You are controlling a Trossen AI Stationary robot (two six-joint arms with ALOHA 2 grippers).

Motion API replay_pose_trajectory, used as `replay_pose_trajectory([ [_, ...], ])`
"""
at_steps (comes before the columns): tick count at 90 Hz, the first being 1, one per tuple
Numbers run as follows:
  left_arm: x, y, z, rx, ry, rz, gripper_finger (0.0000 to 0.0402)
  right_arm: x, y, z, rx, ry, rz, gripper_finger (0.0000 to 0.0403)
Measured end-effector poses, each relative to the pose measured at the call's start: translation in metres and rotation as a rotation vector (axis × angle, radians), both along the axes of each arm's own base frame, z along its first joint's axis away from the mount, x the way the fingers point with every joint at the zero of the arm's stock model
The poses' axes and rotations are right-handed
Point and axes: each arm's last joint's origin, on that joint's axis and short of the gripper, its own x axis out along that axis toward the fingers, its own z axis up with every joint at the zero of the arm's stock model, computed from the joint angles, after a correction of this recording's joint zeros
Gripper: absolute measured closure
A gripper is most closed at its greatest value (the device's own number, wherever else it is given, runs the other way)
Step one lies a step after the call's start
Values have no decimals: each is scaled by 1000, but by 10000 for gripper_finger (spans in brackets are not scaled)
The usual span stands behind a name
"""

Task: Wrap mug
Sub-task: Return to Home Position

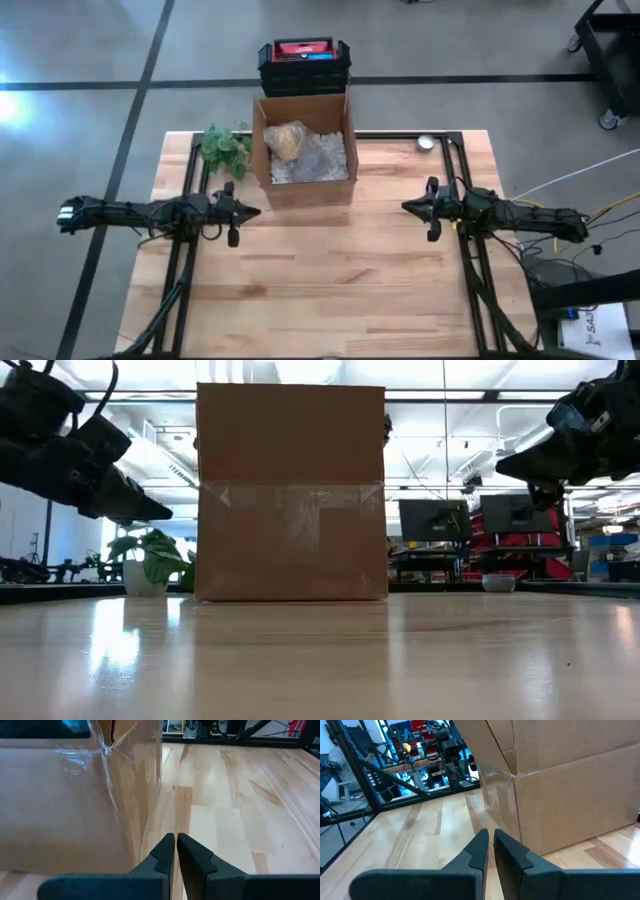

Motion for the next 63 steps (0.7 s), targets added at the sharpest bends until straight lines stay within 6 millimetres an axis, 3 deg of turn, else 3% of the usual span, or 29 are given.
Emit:
replay_pose_trajectory([
  [63, 0, 0, -1, 0, 10, 0, 393, 0, 0, 0, 0, 0, 0, 389],
])
